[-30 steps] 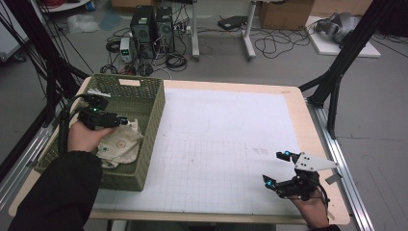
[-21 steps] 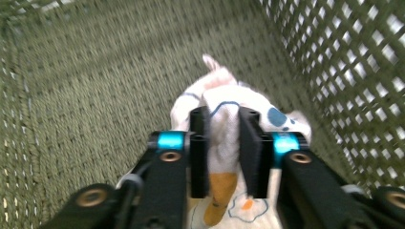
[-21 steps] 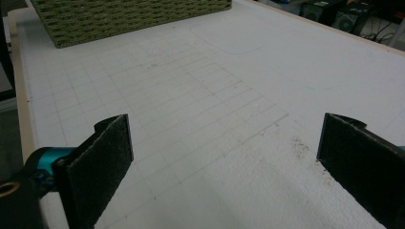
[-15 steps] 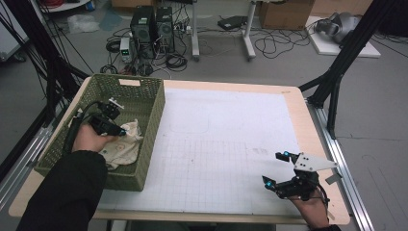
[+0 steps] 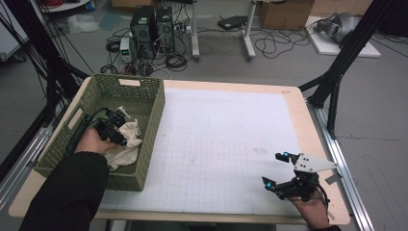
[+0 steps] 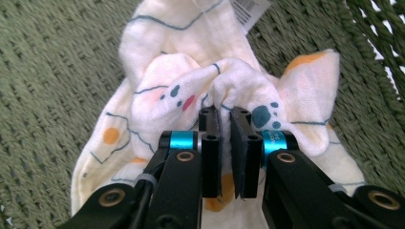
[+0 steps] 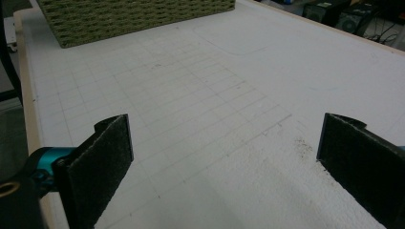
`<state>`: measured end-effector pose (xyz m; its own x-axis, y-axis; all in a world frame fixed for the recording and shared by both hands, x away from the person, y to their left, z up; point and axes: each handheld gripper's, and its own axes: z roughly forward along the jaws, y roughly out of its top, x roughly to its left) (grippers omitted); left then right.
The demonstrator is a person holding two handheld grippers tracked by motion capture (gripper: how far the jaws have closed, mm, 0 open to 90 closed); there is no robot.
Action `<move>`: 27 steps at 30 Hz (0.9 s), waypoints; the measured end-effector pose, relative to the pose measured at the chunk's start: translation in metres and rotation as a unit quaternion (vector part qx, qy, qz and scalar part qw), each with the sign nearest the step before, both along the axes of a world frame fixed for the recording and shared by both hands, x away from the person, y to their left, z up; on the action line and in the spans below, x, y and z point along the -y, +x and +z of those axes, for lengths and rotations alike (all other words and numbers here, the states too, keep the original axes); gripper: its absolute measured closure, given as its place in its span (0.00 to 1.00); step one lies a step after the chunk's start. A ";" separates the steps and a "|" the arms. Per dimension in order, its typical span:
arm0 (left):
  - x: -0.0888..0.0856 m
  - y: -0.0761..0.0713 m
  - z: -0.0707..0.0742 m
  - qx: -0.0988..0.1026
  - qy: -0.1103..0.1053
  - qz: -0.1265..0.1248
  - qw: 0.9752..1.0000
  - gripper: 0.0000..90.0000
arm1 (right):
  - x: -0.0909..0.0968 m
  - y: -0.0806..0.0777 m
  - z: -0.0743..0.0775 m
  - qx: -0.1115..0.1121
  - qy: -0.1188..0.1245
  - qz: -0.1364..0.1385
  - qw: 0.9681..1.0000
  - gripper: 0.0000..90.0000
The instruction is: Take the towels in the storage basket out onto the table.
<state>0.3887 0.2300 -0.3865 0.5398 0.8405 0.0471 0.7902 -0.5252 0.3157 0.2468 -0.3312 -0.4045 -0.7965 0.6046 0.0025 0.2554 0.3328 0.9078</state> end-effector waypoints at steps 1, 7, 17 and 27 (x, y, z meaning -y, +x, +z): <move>0.000 0.000 0.000 0.000 0.000 0.000 1.000 0.87 | 0.000 0.000 0.000 0.000 0.000 0.000 1.000 0.04; -0.002 0.000 0.001 -0.029 -0.059 -0.007 0.998 0.59 | 0.000 0.000 0.000 -0.003 0.000 0.001 1.000 0.04; 0.002 0.000 -0.001 -0.035 -0.065 -0.023 0.997 0.39 | -0.002 0.001 -0.001 -0.004 -0.003 0.005 1.000 0.04; 0.019 -0.010 -0.010 0.023 0.066 -0.070 0.995 0.63 | -0.002 0.000 0.000 -0.004 -0.005 0.007 1.000 0.05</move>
